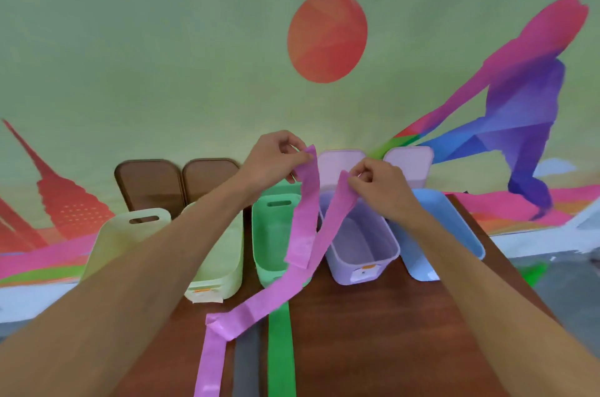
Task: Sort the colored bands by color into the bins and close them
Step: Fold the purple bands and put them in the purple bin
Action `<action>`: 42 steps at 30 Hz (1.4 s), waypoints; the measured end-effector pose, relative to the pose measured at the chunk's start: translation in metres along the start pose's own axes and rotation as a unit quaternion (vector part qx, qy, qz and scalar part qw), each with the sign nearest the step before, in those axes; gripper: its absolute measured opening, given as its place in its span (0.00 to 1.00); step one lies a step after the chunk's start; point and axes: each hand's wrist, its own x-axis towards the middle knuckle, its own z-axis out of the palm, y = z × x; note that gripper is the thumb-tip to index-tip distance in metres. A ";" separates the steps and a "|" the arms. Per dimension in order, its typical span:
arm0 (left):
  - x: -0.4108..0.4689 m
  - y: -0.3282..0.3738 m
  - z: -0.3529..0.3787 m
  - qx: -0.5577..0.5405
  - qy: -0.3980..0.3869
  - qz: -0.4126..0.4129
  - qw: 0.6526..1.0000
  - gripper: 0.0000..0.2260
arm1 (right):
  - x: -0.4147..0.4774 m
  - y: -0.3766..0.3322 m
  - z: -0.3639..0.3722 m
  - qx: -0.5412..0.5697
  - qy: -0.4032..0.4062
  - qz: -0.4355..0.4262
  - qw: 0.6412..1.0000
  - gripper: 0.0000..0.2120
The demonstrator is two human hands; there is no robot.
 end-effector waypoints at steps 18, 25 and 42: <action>0.057 0.013 0.091 -0.013 -0.058 0.016 0.998 0.06 | 0.026 0.064 -0.053 0.016 0.122 0.070 0.990 0.07; 0.082 0.000 0.112 0.010 -0.054 0.010 0.998 0.05 | 0.052 0.082 -0.055 0.049 0.147 0.085 0.984 0.09; 0.078 -0.126 0.163 0.037 -0.134 -0.203 0.969 0.08 | 0.038 0.180 0.029 0.004 -0.121 0.188 0.975 0.08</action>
